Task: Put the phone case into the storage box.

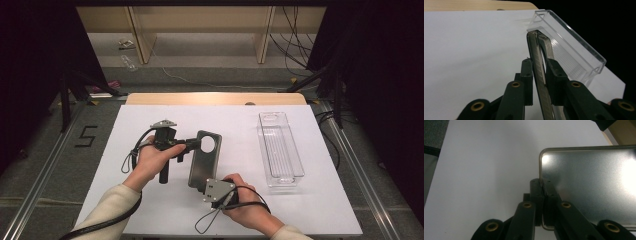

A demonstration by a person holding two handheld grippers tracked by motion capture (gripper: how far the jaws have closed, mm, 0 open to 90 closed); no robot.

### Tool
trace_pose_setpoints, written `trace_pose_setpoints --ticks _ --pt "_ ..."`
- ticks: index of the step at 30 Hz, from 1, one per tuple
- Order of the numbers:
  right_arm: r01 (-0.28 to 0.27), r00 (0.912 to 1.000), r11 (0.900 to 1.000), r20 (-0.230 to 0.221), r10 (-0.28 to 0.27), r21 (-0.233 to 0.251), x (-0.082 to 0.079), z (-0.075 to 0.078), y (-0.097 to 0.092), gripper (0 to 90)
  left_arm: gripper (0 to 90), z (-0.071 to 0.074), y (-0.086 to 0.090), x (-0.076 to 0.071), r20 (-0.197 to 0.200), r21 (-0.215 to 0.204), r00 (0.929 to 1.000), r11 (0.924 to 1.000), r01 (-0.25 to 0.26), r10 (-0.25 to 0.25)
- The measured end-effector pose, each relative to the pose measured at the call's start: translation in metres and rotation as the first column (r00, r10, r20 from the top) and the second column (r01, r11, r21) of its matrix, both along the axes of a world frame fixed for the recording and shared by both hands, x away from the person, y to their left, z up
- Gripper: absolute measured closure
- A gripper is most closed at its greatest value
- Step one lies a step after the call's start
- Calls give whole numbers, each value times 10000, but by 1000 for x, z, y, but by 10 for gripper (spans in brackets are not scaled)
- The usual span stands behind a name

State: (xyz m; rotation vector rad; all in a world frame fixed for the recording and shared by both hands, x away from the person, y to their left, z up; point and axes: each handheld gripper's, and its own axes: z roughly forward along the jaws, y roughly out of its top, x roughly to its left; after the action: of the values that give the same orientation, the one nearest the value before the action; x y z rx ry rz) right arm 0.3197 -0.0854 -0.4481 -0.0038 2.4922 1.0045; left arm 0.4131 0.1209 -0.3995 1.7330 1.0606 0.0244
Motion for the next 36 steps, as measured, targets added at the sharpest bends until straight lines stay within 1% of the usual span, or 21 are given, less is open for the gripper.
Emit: trace_pose_setpoints --ticks 3,4,5,6,8,10,11,12,13,14,16,17,19,21,23,25,28,31,32,34,36 --pt "-6 10000 10000 49 6 -25 1 0 0 888 782 1 0 -1 -10 -85 10000 10000 -31 31" --pt "26 10000 10000 32 -26 4 1 0 0 888 795 2 0 -2 66 -71 10000 10000 -10 11" --pt "37 10000 10000 40 -37 30 1 -1 0 888 814 3 0 -2 92 -183 9999 9998 46 -44" --pt "99 9999 9999 65 -98 -18 2 -1 -1 887 816 4 -1 -3 183 -133 9998 9999 33 -31" --pt "167 9998 9999 49 -167 25 3 -1 -2 887 818 6 -1 -5 476 75 9989 10000 31 -34" --pt "268 9996 9996 80 -269 113 4 0 -3 879 820 7 -2 -6 671 158 9977 9999 -29 18" --pt "321 9995 9993 35 -322 182 4 0 -4 863 821 8 -2 -6 767 225 9970 9997 -60 43" --pt "346 9993 9992 118 -349 223 4 1 -4 841 820 8 -1 -6 856 209 9963 9997 -81 63" --pt "500 9986 9982 177 -506 331 4 1 -4 819 820 8 -1 -6 903 193 9959 9998 -109 91" --pt "588 9981 9973 137 -594 446 5 1 -5 800 820 8 -1 -6 960 222 9953 9997 -141 119" --pt "774 9967 9948 204 -790 669 6 2 -6 719 820 9 0 -6 1071 278 9941 9994 -197 166" --pt "958 9951 9920 146 -973 817 6 2 -7 657 820 9 0 -6 1129 298 9935 9993 -208 173" --pt "1245 9920 9854 68 -1261 1163 8 3 -8 600 820 8 1 -6 1261 370 9919 9991 -227 179" --pt "1436 9894 9788 -1 -1451 1461 10 4 -10 516 820 8 1 -7 1349 416 9907 9989 -221 163" --pt "1708 9853 9689 -233 -1693 1792 11 5 -11 451 819 7 1 -7 1483 414 9888 9988 -255 191" --pt "1902 9817 9601 -386 -1862 2052 13 6 -13 415 820 7 1 -7 1548 472 9878 9986 -258 182" --pt "2090 9775 9491 -775 -1961 2355 15 6 -16 380 819 7 1 -8 1712 585 9851 9979 -266 162" --pt "2328 9715 9366 -1058 -2119 2617 17 7 -18 334 818 7 2 -8 1750 522 9843 9981 -336 240" --pt "2410 9695 9316 -1123 -2180 2719 18 7 -19 329 818 7 3 -9 1801 544 9834 9979 -347 244" --pt "2483 9675 9264 -1202 -2226 2831 19 6 -20 302 817 7 4 -9 1919 600 9810 9974 -399 277" --pt "2657 9627 9159 -1336 -2354 3008 20 6 -21 283 817 6 4 -9 2044 627 9784 9971 -435 299"
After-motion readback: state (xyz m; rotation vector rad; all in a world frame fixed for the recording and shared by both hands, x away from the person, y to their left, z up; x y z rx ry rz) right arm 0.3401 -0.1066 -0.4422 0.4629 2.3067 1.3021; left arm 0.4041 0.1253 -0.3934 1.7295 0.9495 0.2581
